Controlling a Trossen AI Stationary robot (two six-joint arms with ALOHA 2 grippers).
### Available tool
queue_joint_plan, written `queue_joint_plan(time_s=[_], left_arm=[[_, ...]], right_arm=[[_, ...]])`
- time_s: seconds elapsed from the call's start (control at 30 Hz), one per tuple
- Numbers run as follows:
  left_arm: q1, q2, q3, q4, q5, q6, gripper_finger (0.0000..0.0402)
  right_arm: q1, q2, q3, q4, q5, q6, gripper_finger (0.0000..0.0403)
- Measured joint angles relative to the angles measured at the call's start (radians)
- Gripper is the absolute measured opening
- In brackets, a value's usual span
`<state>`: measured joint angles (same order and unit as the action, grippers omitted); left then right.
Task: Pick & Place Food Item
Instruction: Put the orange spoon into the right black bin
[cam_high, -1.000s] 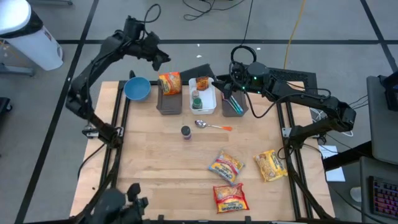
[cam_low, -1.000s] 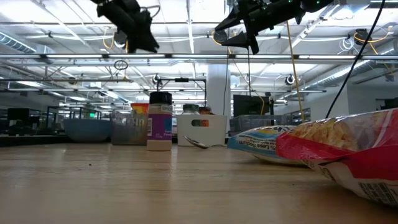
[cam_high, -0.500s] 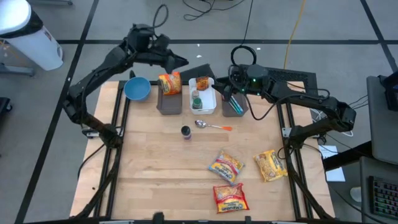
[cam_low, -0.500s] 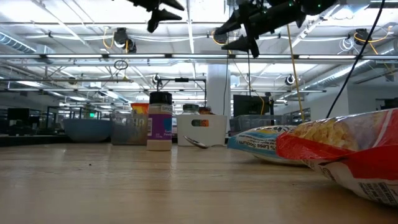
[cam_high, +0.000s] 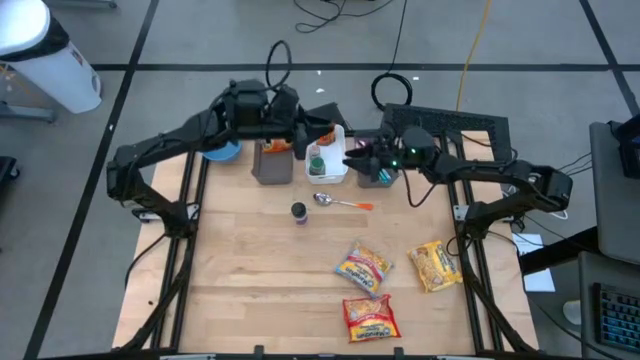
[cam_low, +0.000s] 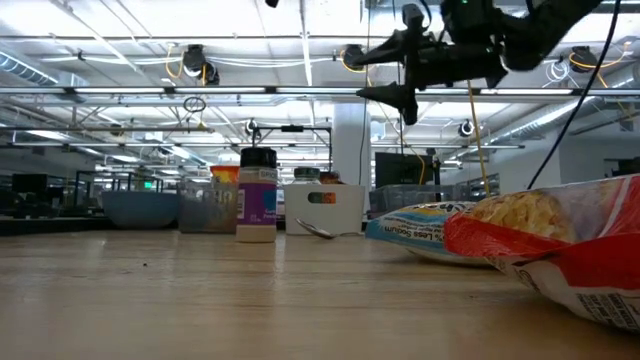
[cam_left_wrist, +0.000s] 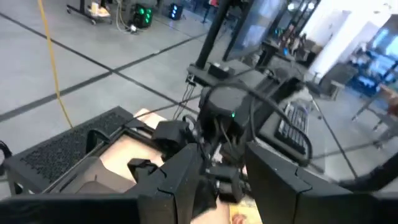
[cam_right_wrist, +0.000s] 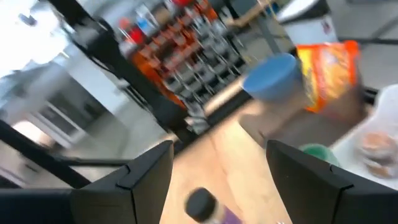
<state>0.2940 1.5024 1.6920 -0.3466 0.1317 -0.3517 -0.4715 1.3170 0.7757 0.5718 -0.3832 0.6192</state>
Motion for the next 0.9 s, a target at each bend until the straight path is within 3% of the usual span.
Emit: queue_joint_plan(time_s=[0.2,0.37,0.57,0.7,0.9], left_arm=[[-0.082,0.000,0.000,-0.171,0.021,-0.027,0.0145],[-0.169,-0.012,0.000,-0.281,-0.009,0.027,0.0145],[-0.237,-0.077,-0.032,-0.475,-0.062,0.082,0.0145],[-0.261,-0.185,-0.172,-0.450,-0.056,0.095,0.0145],[-0.269,-0.383,-0.473,-0.212,0.009,0.060,0.0145]], right_arm=[[0.021,-0.029,-0.126,0.292,-0.013,0.045,0.0251],[0.070,-0.113,-0.136,0.271,0.024,-0.034,0.0251],[0.187,-0.237,-0.135,0.142,0.345,-0.181,0.0251],[0.281,-0.283,-0.134,0.111,0.526,-0.214,0.0251],[0.469,-0.293,-0.134,0.077,0.788,-0.224,0.0251]])
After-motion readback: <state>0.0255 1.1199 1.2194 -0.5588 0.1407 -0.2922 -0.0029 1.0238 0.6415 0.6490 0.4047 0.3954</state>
